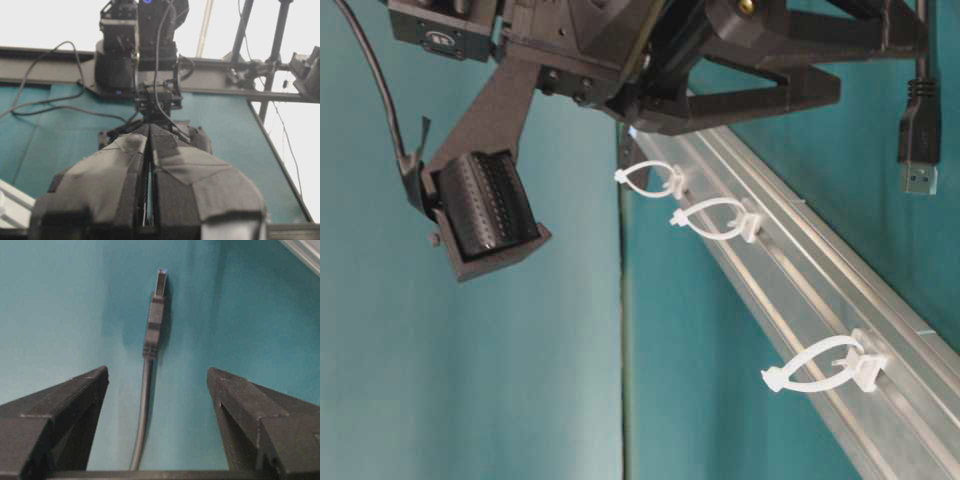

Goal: Pass the USB cable through three rings with both arms.
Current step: 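Move the right gripper down toward the black USB cable's plug end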

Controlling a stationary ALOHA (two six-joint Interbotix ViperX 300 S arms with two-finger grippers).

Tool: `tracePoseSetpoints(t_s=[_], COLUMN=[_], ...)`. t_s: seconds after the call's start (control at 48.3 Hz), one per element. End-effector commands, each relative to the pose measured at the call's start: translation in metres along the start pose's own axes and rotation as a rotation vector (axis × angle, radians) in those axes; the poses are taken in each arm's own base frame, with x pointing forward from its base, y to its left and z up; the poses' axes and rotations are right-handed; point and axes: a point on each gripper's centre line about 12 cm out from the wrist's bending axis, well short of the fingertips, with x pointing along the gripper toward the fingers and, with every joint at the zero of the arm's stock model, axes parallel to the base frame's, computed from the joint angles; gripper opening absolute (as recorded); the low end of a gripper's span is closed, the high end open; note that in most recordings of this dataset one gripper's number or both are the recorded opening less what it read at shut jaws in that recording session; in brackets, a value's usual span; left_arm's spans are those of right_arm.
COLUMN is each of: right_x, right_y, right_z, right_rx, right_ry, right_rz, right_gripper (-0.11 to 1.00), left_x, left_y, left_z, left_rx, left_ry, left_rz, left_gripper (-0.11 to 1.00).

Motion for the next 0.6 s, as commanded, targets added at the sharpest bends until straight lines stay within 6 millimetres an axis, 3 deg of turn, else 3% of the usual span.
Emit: tracePoseSetpoints(t_s=[0.0, 0.249, 0.58], right_x=[0.005, 0.016, 0.019], right_y=[-0.001, -0.002, -0.001], right_z=[-0.001, -0.015, -0.011], right_rx=[0.029, 0.094, 0.099], right_ry=[0.003, 0.012, 0.001], right_rz=[-0.002, -0.006, -0.004], right_gripper=[0.80, 0.80, 0.80], left_x=[0.000, -0.010, -0.009], left_y=[-0.001, -0.002, -0.002], left_z=[0.009, 0.017, 0.016], left_rx=[0.001, 0.002, 0.002], left_ry=[-0.026, -0.055, -0.049], left_rz=[-0.005, -0.006, -0.007], left_gripper=[0.00, 0.00, 0.00])
